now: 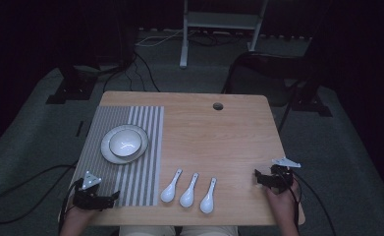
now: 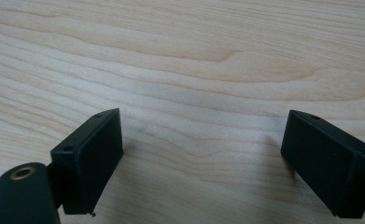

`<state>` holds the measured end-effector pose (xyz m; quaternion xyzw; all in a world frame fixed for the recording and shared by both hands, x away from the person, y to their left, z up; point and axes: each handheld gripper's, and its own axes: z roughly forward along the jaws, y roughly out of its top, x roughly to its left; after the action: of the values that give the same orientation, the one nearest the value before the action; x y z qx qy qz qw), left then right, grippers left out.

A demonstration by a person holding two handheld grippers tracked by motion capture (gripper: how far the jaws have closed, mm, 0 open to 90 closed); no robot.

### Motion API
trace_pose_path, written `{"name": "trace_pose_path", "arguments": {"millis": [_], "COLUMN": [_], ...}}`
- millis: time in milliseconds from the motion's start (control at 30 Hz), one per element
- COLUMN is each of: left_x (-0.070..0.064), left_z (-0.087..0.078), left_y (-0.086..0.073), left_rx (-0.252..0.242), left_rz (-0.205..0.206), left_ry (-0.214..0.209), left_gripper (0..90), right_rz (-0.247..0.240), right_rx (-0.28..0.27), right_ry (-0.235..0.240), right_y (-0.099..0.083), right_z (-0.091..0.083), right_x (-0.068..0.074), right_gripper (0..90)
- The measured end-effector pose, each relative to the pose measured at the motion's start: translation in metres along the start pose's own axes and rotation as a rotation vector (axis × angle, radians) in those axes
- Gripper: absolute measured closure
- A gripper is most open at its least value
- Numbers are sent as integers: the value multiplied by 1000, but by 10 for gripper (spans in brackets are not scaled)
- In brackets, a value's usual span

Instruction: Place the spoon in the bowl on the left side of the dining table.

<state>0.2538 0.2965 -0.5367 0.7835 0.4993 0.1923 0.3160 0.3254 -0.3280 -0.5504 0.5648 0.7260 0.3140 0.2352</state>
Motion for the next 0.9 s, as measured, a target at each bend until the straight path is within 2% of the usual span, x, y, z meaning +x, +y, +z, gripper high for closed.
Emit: {"name": "trace_pose_path", "arguments": {"millis": [133,233,533,900], "left_x": [-5,-10,-17,-32], "left_z": [2,5,9,18], "left_y": [3,8,16,30], "left_rx": [-1,5,-3,-12], "left_rz": [18,32,50,83], "left_ry": [-4,-23,-51,-92], "left_gripper": [11,11,11,11], "right_rz": [0,0,0,0], "right_rx": [0,0,0,0], "right_ry": [0,0,0,0], "right_y": [0,0,0,0], "right_z": [0,0,0,0], "right_x": [0,0,0,0], "right_gripper": [121,121,121,121]}}
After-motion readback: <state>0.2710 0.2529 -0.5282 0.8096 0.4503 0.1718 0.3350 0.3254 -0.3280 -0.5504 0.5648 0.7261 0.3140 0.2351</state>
